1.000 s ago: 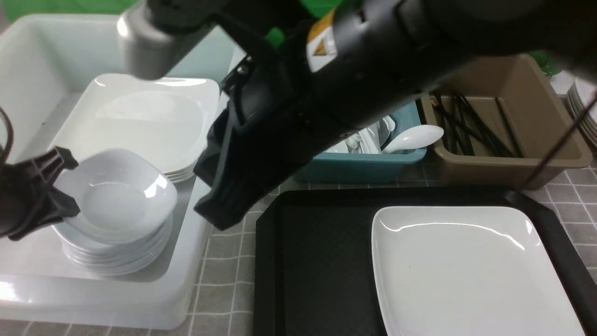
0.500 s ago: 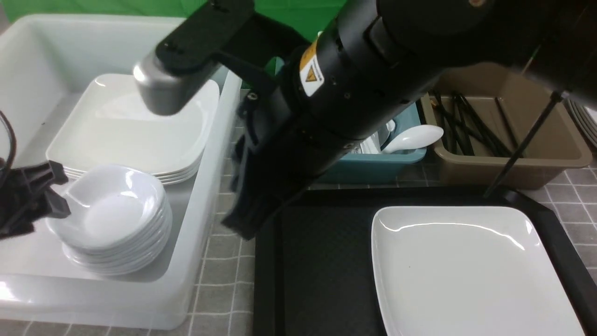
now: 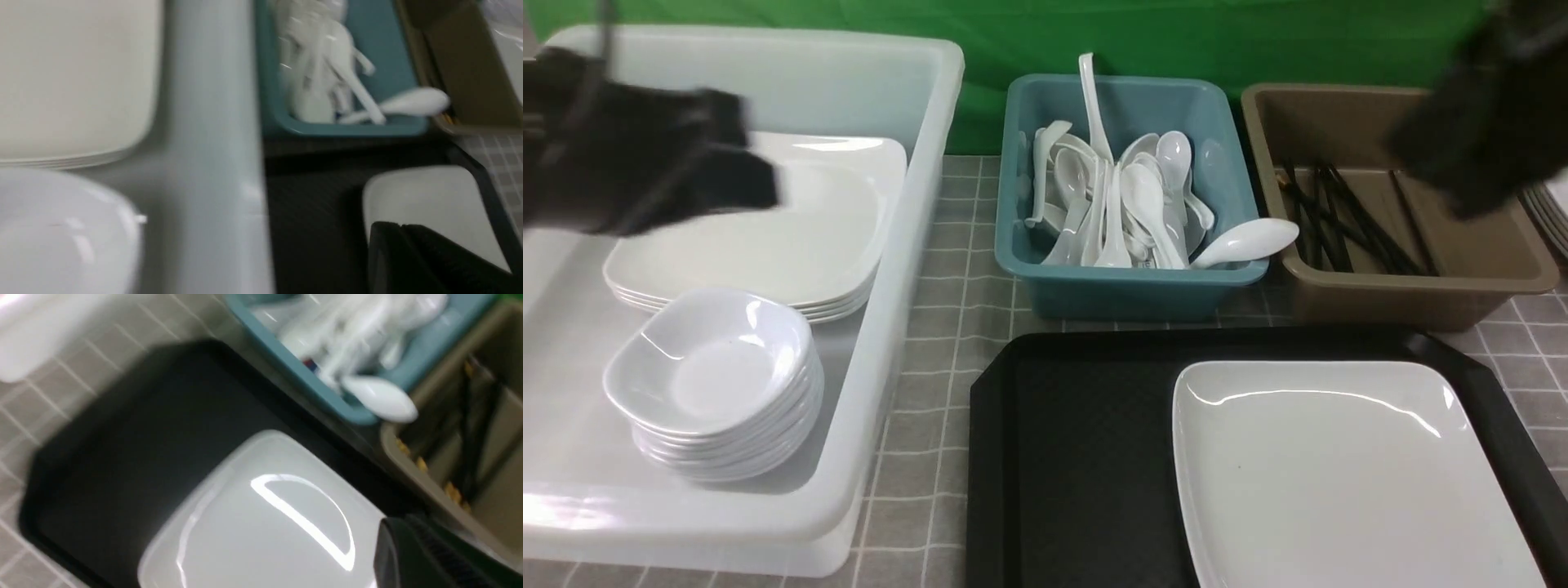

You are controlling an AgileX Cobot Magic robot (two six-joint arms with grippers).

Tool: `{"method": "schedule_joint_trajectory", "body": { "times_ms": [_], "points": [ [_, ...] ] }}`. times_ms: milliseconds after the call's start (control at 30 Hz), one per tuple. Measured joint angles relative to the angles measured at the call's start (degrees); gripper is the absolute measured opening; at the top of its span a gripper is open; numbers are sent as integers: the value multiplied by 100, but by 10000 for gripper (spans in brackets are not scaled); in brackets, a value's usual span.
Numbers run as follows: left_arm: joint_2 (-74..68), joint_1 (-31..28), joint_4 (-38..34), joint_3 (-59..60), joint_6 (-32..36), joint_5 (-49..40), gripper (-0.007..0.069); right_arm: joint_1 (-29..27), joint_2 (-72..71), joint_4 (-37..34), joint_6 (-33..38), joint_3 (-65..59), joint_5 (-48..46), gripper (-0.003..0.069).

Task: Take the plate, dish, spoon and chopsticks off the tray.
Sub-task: Use the left arm to grab a plate from the dinner plate

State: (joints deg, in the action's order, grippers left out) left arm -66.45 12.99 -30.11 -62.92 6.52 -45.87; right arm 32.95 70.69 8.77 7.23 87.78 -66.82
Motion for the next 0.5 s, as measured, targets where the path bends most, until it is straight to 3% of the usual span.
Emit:
{"method": "schedule_joint_trajectory", "body": {
  "times_ms": [67, 133, 267, 400, 500],
  "points": [
    [-256, 549, 252, -87, -223, 80, 6, -336, -349, -5, -18, -490, 24, 28],
    [-858, 1465, 907, -233, -652, 225, 1, -898, -854, -76, -18, -1244, 153, 28],
    [-1874, 2316, 1588, -691, -1214, 221, 3, -1374, -1532, -216, -22, -2252, 323, 28],
    [-2884, 2710, 1780, -1453, -1382, 90, 38, -1468, -1916, -336, -22, -2856, 351, 24],
    [-3685, 2861, 1956, -2173, -1353, 16, 116, -1496, -2111, -507, -22, -3174, 357, 24]
  ]
}}
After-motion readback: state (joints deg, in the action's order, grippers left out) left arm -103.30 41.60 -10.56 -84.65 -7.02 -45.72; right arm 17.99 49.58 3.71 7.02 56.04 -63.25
